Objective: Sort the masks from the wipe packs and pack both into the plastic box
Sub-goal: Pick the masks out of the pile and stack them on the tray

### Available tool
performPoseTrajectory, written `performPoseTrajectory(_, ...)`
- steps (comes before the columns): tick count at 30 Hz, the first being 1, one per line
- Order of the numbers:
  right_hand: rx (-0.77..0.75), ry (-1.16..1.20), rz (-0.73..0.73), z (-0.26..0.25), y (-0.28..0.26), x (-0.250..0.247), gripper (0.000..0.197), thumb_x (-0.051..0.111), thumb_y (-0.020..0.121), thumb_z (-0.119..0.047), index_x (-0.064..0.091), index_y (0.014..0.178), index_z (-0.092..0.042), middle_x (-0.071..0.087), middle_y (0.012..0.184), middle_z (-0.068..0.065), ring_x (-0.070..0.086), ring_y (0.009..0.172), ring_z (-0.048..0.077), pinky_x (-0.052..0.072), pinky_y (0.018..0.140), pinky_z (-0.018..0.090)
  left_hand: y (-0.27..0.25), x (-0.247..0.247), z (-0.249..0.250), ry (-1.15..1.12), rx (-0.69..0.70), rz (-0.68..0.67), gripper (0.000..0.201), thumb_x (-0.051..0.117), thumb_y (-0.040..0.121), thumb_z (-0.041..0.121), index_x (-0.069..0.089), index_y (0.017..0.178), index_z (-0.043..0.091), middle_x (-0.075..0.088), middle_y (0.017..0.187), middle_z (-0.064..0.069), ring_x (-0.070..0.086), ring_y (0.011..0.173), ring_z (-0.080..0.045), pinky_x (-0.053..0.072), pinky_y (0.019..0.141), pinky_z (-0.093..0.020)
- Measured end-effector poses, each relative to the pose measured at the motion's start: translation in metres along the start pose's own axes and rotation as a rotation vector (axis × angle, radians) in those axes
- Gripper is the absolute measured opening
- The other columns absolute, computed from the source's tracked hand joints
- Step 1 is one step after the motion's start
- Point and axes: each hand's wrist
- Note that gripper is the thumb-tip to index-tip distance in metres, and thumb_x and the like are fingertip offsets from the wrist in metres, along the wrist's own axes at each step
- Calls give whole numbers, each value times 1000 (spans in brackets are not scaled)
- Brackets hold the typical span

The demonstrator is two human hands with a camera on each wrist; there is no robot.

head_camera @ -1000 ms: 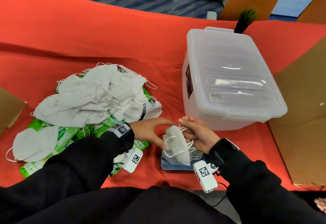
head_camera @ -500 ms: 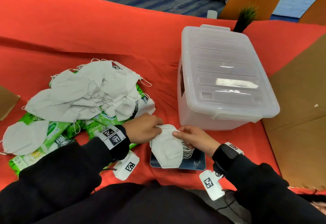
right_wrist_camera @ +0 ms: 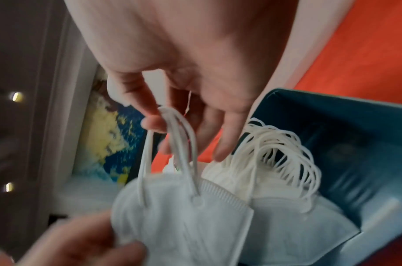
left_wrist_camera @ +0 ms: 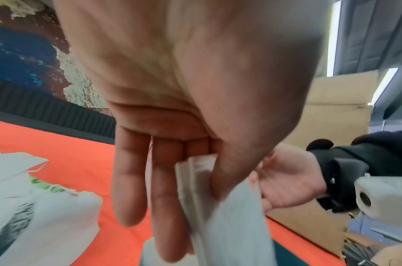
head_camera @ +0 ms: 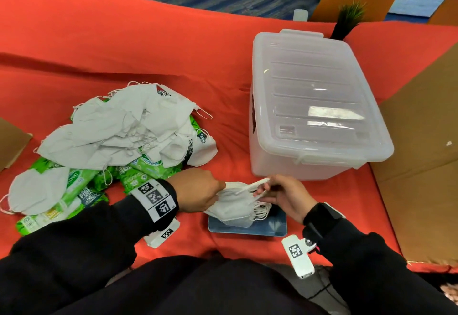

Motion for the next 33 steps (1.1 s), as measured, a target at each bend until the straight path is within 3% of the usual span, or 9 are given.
performPoseTrajectory(5,-47,-33,-156,-5,-8,-21,25,74,79,-24,58,66,-10,58,66,14,59,67,26,50,72,29,-8,16,-10,-192,-51,117,21,54,97,36,46,82,24,66,78,-8,63,76,-32,37,60,-38)
performPoseTrajectory(10,-27,-368,-85,5,-5,-42,14,78,82,4,65,87,3,70,72,17,64,63,17,52,71,23,-7,35,3,-139,-34,196,21,57,95,40,53,84,22,68,81,-4,64,78,-32,32,60,-34)
performPoseTrajectory(13,-20,-693,-49,23,1,-42,16,85,77,-4,69,78,-3,71,68,2,64,63,8,49,68,22,7,55,17,-70,-25,134,18,53,97,37,58,91,21,70,87,-4,66,81,-33,39,61,-36)
performPoseTrajectory(17,-71,-1037,89,33,0,-39,13,87,73,-20,75,72,-16,69,61,-16,61,57,-4,45,60,15,18,81,23,105,60,78,16,71,80,37,61,76,25,66,66,4,65,60,-20,46,56,-29)
performPoseTrajectory(20,5,-775,201,41,-3,-37,14,84,78,-14,71,82,-15,73,70,1,69,60,10,56,51,30,18,89,23,119,-3,262,15,68,78,39,60,82,26,60,74,7,60,71,-20,43,64,-33)
performPoseTrajectory(23,80,-330,321,44,-13,-31,21,78,86,-14,62,100,-11,66,88,9,66,70,19,56,53,32,19,88,25,12,-115,350,50,67,72,45,54,117,26,53,109,3,52,96,-23,42,76,-40)
performPoseTrajectory(27,180,103,341,49,-24,-22,30,70,93,-23,62,120,-11,69,113,6,63,109,23,49,99,46,39,93,38,-26,-169,241,114,74,64,57,22,158,20,40,147,-9,41,131,-28,39,105,-45)
performPoseTrajectory(29,177,176,327,54,-25,-16,34,69,94,-29,62,125,-16,67,123,3,57,120,21,39,113,47,51,98,42,-54,-212,202,108,70,74,50,14,160,15,44,147,-10,46,130,-29,39,106,-44)
performPoseTrajectory(33,178,170,345,55,-18,-2,29,65,95,-40,66,119,-24,67,125,-9,55,119,10,29,116,43,57,107,38,-93,-203,282,83,58,85,38,24,157,13,50,139,-6,51,123,-26,41,104,-41)
Point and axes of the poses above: each hand's wrist, its own y-axis towards the middle knuckle, its own x-axis out of the palm, z = x × y
